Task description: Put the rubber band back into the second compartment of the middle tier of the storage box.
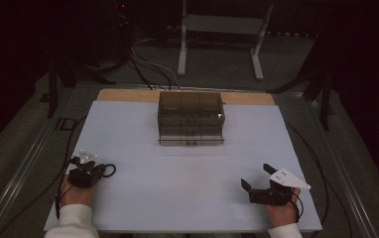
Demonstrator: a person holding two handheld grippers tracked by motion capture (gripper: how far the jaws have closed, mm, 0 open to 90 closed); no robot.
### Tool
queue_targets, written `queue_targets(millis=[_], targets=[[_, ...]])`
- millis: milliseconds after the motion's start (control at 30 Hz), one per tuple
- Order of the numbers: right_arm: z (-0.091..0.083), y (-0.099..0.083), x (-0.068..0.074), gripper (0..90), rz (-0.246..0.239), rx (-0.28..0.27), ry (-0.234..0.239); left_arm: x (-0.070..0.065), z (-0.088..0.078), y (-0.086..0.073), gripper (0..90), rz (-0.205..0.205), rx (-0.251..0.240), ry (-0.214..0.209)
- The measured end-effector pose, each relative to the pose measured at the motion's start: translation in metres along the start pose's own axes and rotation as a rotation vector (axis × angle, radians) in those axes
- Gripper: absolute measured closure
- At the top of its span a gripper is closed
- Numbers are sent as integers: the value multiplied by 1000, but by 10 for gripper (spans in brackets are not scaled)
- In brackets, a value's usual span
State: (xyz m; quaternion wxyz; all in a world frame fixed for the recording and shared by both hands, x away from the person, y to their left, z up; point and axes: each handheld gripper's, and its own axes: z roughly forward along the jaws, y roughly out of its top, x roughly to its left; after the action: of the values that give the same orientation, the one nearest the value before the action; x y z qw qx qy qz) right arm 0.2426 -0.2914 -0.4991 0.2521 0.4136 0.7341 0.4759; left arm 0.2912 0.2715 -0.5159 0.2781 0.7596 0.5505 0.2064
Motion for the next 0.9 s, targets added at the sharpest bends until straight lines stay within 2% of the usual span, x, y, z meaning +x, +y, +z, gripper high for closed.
queue_targets(millis=[100, 133, 333, 500, 667, 900], targets=[[0, 0, 0, 3, 1, -3, 0, 2, -1, 0, 882, -10, -11, -11], [0, 0, 0, 3, 2, -3, 0, 2, -5, 1, 881, -20, -37, -22], [-1, 0, -1, 3, 4, -4, -2, 1, -17, 7, 881, -23, -86, -34], [-1, 0, 0, 3, -1, -2, -4, -1, -23, 11, 881, -13, -102, -30], [-1, 0, -1, 3, 2, -4, -8, 0, -28, 14, 881, -23, -127, -44], [-1, 0, -1, 3, 0, -3, -7, -3, -36, 23, 881, -2, -148, -50]])
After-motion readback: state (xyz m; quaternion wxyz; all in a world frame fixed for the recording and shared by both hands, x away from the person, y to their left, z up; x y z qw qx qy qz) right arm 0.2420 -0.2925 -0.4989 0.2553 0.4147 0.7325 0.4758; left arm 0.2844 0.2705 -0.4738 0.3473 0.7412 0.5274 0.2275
